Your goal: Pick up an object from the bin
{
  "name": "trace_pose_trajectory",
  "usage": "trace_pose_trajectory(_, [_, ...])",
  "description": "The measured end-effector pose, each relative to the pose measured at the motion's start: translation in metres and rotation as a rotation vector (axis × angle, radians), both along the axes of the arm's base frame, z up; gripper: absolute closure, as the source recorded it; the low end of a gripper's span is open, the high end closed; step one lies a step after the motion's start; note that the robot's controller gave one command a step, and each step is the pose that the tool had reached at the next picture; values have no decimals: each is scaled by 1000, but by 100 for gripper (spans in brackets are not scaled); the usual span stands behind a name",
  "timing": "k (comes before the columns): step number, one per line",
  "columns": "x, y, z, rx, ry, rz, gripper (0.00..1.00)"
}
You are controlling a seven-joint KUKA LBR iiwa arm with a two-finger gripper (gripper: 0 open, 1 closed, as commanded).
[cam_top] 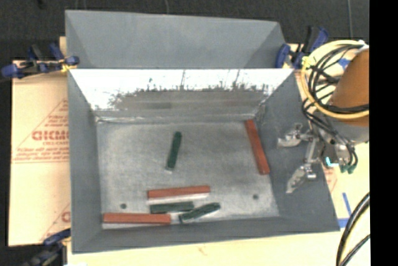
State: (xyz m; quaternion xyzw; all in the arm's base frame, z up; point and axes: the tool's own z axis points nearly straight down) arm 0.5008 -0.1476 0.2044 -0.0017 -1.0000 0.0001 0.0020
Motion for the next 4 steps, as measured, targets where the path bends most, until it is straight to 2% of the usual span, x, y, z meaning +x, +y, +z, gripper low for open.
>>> trace_pose_trajectory(1, [2,1,4,-2,-7,3,0])
trace_pose_trajectory(2, [-14,53,-22,-2,-9,1,0])
trace_pose_trajectory(3, [-17,78,-54,1,-7,84,0])
trace_pose_trajectory(4, [15,112,-82,-1,-10,32,0])
